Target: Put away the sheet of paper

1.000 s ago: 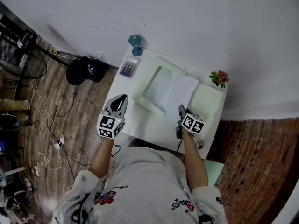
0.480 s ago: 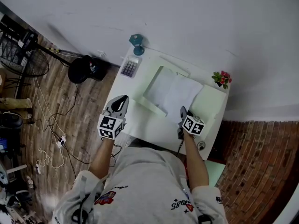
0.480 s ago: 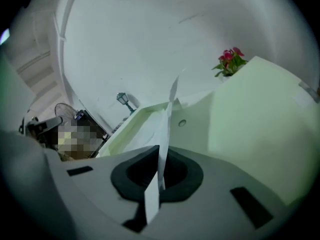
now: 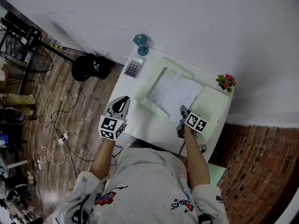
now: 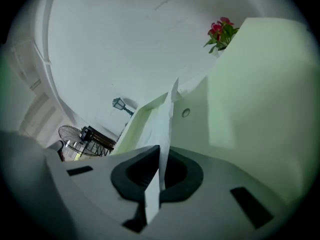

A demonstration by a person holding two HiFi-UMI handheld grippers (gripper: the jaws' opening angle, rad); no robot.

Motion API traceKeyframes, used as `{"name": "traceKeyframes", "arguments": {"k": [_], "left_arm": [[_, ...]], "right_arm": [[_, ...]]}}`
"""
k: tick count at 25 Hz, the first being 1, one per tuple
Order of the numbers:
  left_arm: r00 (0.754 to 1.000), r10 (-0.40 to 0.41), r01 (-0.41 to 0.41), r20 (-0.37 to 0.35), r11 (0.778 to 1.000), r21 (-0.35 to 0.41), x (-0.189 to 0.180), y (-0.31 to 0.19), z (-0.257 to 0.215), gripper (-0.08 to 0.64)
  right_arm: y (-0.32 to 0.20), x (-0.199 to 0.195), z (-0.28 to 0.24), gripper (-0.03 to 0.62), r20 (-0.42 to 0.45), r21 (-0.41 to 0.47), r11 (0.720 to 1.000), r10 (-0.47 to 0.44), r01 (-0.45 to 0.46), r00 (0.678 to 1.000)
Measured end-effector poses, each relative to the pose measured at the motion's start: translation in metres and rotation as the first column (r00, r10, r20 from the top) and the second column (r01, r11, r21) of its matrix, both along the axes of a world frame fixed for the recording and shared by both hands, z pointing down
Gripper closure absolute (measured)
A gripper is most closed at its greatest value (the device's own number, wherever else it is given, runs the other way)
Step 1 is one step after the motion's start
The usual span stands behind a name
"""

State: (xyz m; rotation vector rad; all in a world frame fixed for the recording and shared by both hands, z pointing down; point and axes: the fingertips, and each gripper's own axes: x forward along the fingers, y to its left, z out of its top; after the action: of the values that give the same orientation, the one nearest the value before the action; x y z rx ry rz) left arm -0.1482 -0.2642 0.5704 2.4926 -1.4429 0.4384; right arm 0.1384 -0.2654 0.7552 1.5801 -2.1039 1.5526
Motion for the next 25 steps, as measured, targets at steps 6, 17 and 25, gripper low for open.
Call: {"name": "traceKeyframes", "arguments": {"k": [6, 17, 25], "left_arm": [[1.000, -0.025, 0.025, 0.006, 1.000, -0.006, -0.007, 0.002, 0.001, 0.528], [0.997, -0.071, 0.071, 0.010, 0.997, -0.017, -0.018, 0.012, 0.007, 0.528], [0.997, -0.083, 0.083, 0.005, 0.996, -0.024, -0.022, 0.017, 0.012, 0.528]], "right_arm": [[-0.012, -0.010, 0.008, 0.594, 0.073, -0.048, 0.999, 0.008, -0.004, 0.997], [-0.035, -0.036, 0.014, 0.490, 0.103, -0.079, 0.995, -0.057, 0.065, 0.993], [-0.018, -0.003, 0.022, 0.494, -0.019, -0.171, 0.985, -0.030, 0.027, 0.999]]}}
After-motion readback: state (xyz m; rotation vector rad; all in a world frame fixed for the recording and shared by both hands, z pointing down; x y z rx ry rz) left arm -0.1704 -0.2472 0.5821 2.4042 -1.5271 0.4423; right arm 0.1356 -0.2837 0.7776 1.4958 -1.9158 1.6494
